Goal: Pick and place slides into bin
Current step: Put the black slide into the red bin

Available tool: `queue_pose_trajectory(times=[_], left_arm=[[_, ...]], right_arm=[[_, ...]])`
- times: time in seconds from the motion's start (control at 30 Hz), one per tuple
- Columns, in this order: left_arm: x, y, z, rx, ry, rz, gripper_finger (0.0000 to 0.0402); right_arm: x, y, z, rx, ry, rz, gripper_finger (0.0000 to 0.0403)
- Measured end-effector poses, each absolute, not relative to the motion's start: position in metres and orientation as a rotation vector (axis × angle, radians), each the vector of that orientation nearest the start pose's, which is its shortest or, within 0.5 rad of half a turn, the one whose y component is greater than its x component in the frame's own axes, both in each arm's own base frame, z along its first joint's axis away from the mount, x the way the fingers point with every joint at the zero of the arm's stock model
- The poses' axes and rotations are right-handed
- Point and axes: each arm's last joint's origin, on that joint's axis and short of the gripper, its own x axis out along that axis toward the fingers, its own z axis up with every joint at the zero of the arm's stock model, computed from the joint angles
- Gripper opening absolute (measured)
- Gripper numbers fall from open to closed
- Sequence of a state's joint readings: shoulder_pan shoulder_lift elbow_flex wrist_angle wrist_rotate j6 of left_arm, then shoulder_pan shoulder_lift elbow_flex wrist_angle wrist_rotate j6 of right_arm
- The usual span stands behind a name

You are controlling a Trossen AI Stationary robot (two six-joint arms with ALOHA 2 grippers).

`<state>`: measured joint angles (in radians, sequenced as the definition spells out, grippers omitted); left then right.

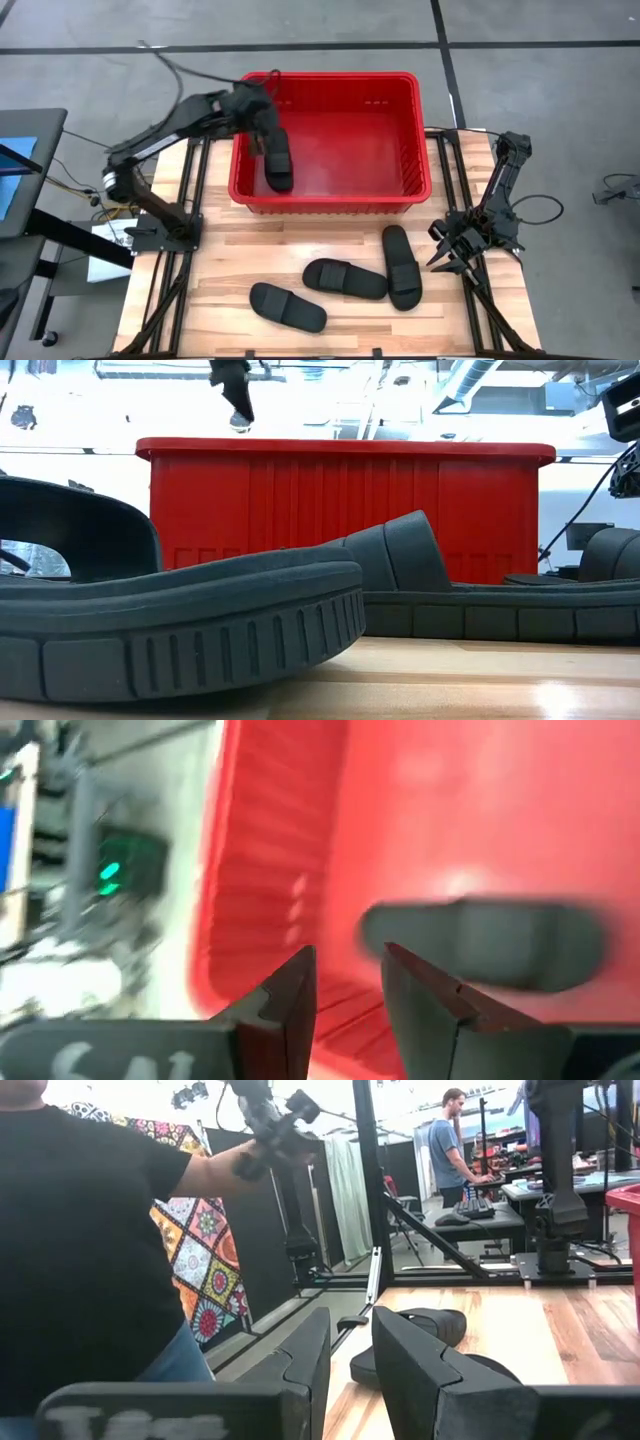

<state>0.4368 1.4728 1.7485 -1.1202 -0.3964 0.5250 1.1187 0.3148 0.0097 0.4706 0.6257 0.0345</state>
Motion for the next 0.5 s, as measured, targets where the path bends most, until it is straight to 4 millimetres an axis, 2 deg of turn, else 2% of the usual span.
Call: queue_pose_trajectory(times=[0.2, 0.37, 0.5], left_arm=[[0.218, 0.078, 0.443, 0.279, 0.882, 0.388, 0.0107], [0.2, 0.046, 0.445, 0.176, 0.907, 0.321, 0.0107], [0.194, 0.027, 0.44, 0.102, 0.979, 0.262, 0.0107]], right_arm=[[0.064, 0.092, 0.184, 0.162, -0.099, 0.494, 0.007], [0.064, 0.092, 0.184, 0.162, -0.099, 0.494, 0.007], [0.064, 0.092, 0.184, 0.162, -0.099, 0.494, 0.007]])
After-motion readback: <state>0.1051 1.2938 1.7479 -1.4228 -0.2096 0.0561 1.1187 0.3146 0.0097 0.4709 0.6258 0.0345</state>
